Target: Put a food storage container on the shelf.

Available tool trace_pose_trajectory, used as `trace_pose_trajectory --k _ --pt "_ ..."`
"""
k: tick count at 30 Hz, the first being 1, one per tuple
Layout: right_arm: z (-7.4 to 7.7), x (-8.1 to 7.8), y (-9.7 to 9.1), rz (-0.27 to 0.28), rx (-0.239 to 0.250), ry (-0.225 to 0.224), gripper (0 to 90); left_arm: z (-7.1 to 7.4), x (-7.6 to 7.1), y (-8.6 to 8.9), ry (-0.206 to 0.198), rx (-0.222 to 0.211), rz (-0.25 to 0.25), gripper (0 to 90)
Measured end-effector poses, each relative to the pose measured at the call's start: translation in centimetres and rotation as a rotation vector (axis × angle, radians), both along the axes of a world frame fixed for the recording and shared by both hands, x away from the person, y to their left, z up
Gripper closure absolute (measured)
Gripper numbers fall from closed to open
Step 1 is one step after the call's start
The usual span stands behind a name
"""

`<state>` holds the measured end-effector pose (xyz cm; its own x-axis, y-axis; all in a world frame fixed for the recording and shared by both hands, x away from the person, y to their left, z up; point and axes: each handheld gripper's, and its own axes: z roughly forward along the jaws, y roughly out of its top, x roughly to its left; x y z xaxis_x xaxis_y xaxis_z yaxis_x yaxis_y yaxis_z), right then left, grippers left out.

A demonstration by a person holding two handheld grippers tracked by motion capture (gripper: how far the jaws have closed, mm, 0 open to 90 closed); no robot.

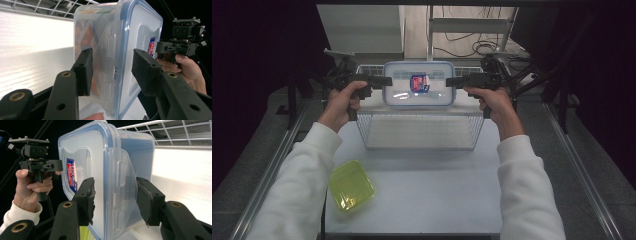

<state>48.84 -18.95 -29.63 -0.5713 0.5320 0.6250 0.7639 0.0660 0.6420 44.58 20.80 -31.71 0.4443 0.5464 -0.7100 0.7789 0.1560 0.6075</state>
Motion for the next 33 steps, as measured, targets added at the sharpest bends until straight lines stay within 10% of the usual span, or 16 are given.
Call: trace_pose_trajectory --k 25,33 --pt "-1.2 2.6 0.4 -0.190 0.066 0.209 46.2 -1.8 3.4 0.0 0.121 -0.099 0.078 49.2" --pt "-1.5 2.5 0.6 -0.237 0.038 0.188 43.8 -2.0 3.6 -0.1 0.104 -0.073 0.095 48.4"
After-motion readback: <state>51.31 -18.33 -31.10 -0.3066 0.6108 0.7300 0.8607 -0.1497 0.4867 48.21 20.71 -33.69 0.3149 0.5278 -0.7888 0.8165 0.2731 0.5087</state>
